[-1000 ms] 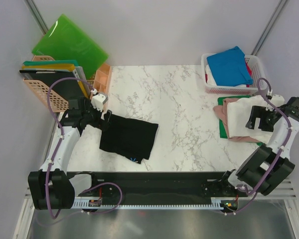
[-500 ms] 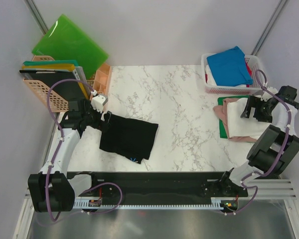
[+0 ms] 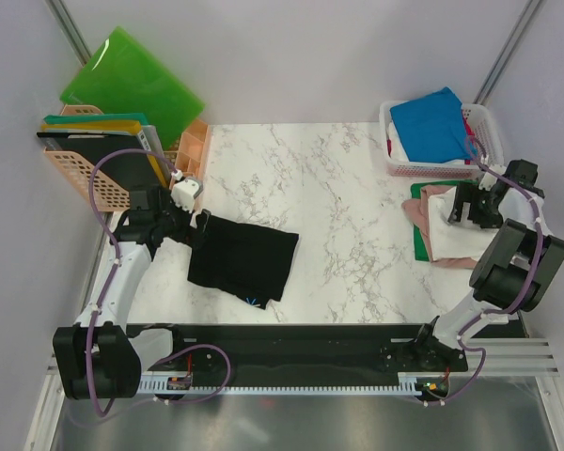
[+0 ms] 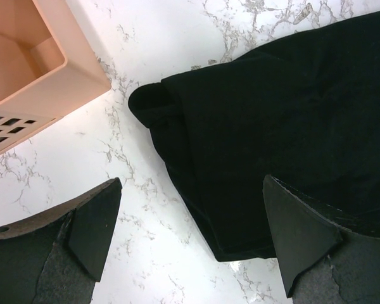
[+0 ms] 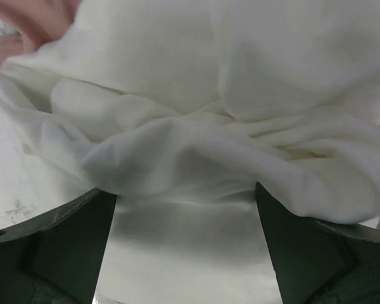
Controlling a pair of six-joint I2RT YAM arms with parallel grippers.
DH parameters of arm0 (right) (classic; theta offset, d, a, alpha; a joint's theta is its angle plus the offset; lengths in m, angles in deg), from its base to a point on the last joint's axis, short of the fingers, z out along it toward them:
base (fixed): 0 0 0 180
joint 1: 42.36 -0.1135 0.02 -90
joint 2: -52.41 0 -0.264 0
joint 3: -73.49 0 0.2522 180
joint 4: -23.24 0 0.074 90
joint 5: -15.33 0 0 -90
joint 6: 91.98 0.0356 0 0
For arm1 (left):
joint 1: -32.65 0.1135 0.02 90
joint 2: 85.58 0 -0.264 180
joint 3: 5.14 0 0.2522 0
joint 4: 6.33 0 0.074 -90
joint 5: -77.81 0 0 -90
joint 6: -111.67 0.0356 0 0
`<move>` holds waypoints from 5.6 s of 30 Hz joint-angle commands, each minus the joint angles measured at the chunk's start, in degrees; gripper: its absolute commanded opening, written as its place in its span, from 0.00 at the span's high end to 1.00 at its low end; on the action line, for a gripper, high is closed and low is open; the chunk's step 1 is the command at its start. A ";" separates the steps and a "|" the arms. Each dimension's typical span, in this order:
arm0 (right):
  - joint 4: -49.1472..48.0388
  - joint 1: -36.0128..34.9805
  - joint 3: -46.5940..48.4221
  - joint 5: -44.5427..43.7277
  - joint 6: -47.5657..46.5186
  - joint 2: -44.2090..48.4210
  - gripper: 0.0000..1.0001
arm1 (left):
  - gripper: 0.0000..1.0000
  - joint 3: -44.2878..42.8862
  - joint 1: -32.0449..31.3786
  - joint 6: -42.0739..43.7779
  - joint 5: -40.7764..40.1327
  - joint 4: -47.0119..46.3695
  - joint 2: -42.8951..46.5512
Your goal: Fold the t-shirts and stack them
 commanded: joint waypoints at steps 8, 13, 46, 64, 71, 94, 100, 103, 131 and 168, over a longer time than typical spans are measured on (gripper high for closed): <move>-3.42 -2.02 -5.95 -5.73 -2.46 -6.15 0.02 | 0.00 -0.10 -0.02 0.35 0.25 -2.31 -0.04; -2.28 -7.55 -6.66 -7.50 -5.10 -7.03 0.02 | 0.00 0.60 -0.11 0.61 -0.36 -2.31 0.75; 0.97 -45.79 4.84 -6.70 6.14 -19.06 0.02 | 0.00 2.88 -0.02 0.52 -2.12 -1.52 3.56; 4.84 -54.41 20.85 -7.75 6.14 -28.65 0.02 | 0.00 5.17 -0.02 0.78 -2.56 -1.60 5.23; 7.02 -54.76 24.18 -9.08 4.83 -20.67 0.02 | 0.00 4.99 -0.11 1.40 -2.12 -0.99 2.33; 22.16 -55.55 7.51 3.13 -5.19 15.19 0.02 | 0.00 -5.89 -0.02 9.66 5.35 18.26 -20.42; 24.61 -58.36 5.56 7.27 -5.80 17.31 0.02 | 0.00 -9.94 -0.02 8.26 4.57 19.75 -24.56; 23.48 -60.82 3.64 8.14 -6.07 17.14 0.02 | 0.00 -10.21 -0.02 7.91 2.54 19.84 -25.35; 14.95 -68.65 7.66 45.24 -7.91 -17.39 0.02 | 0.00 -7.67 6.22 11.42 7.19 24.33 -30.01; -10.71 -63.54 11.44 40.13 14.31 -26.36 0.02 | 0.00 -10.82 6.83 9.84 13.35 22.83 -37.66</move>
